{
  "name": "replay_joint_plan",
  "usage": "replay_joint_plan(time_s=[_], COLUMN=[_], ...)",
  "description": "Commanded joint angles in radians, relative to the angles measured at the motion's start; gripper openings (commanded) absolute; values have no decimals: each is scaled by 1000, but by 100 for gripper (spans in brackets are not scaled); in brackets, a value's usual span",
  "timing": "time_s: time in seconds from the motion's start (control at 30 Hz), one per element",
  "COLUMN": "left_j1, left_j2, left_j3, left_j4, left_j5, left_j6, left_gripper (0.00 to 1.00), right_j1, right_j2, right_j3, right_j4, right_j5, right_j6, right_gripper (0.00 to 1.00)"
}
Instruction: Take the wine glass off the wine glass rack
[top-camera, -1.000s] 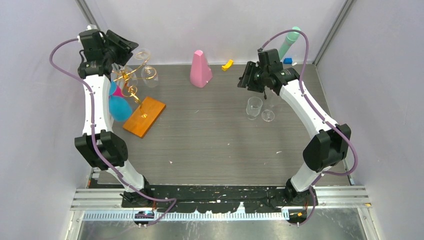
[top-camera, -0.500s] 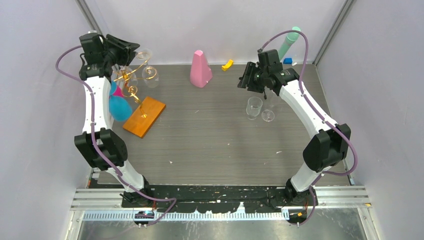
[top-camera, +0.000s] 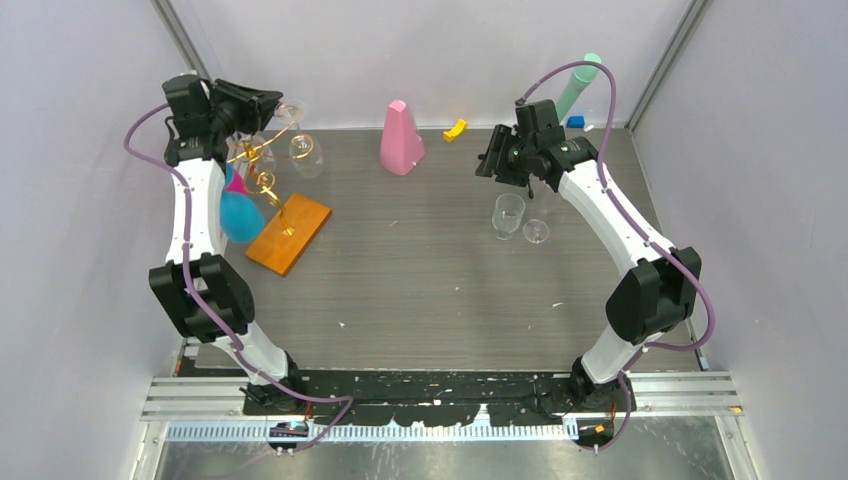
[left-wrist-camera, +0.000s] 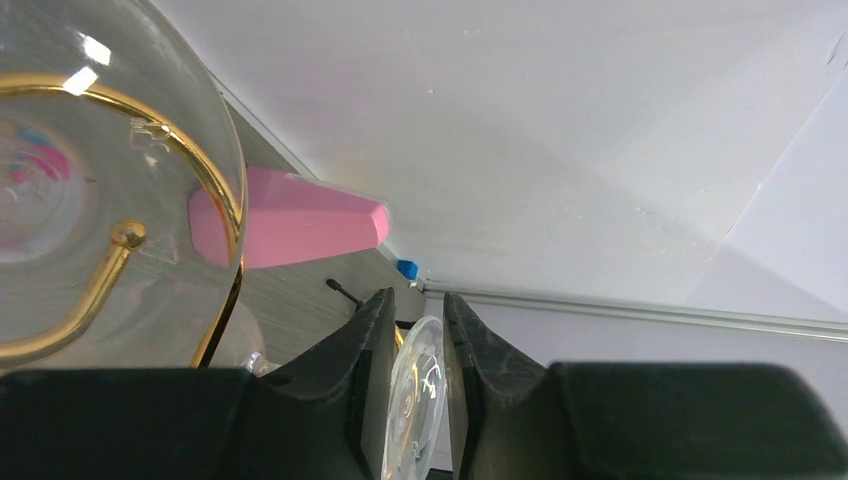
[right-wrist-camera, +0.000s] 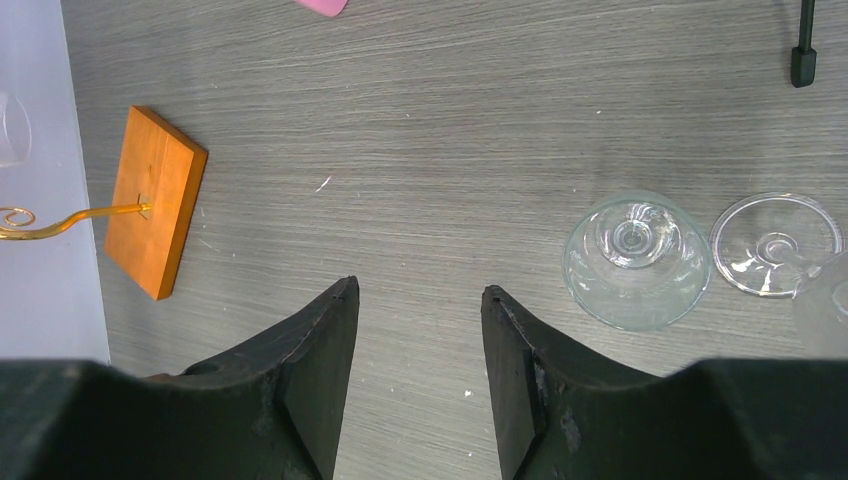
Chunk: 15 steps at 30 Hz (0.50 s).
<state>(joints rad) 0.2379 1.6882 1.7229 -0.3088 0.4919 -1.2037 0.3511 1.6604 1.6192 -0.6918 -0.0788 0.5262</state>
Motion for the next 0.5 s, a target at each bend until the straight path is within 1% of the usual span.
replay_joint_plan(time_s=[0.0, 0.13, 0.3, 0.47], left_j1=[1, 1, 1, 1], left_j2=[-66, -75, -87, -96], left_j3=[-23, -39, -54, -30], left_j4=[62, 63, 62, 34], left_j5=[53, 61, 37, -28], left_j6=[-18, -12, 3, 67], left_gripper=[26, 26, 33, 39], right_j1=[-4, -4, -5, -4], right_j2=[-34, -26, -22, -17], right_j3=[-2, 1, 0, 3], right_j4=[37, 37, 41, 43], right_j5=[13, 7, 3, -5], right_j6=[2, 4, 6, 9], right_gripper=[53, 53, 53, 53])
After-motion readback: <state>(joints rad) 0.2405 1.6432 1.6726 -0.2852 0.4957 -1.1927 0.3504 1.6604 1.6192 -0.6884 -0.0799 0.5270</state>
